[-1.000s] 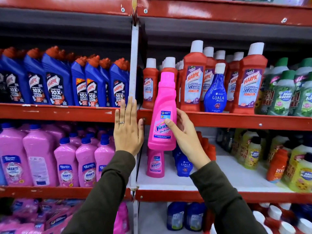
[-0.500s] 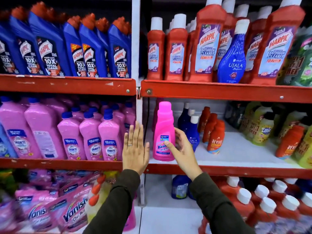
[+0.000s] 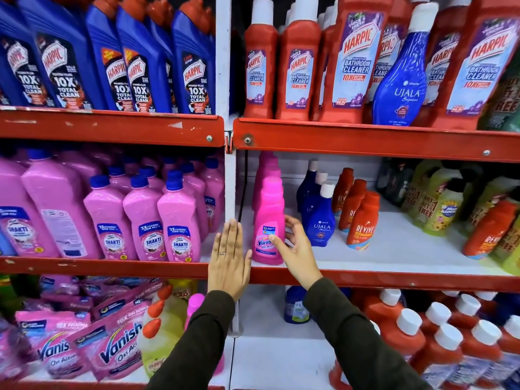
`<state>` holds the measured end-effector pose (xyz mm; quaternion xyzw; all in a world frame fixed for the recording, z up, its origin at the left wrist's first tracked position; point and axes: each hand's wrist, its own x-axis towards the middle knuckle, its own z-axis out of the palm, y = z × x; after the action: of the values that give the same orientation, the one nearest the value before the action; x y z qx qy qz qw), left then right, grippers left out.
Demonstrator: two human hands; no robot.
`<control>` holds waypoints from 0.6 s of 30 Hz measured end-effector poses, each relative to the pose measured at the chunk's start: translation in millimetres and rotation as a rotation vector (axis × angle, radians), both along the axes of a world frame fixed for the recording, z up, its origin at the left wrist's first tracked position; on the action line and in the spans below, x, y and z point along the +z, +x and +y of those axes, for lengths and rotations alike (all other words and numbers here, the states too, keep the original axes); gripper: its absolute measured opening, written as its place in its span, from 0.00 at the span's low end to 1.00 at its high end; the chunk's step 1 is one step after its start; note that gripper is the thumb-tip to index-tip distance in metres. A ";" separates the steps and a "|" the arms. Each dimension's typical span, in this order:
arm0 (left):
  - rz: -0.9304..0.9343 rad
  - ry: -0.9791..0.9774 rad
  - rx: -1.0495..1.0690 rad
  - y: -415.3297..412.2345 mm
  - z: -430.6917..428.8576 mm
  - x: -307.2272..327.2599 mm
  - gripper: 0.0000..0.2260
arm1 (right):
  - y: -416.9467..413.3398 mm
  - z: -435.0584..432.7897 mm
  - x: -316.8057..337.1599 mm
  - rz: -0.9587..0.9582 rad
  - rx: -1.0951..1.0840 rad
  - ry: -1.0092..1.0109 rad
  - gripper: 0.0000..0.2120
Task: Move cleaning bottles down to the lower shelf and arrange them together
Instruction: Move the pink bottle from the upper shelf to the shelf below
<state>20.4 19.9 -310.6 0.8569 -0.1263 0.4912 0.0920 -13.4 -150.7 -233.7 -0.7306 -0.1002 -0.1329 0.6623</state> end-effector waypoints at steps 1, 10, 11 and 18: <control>0.006 0.002 -0.002 0.1 0.1 0.8 0.29 | 1.5 0.0 -0.2 0.002 0.002 0.001 0.25; 0.007 0.021 0.023 -1.7 0.4 2.6 0.29 | -0.7 -3.6 -5.0 -0.068 -0.051 -0.067 0.27; 0.010 0.022 0.027 -2.0 0.6 2.9 0.29 | -3.7 -4.9 -5.3 -0.098 -0.081 -0.117 0.28; -0.005 -0.026 -0.020 -18.9 -22.5 23.7 0.30 | -25.1 -30.4 0.8 -0.448 -0.479 -0.676 0.28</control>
<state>1.5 -2.6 -286.9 0.8531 -0.1285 0.4940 0.1078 -38.5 -181.0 -232.9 -0.8612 -0.1070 -0.3963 0.2997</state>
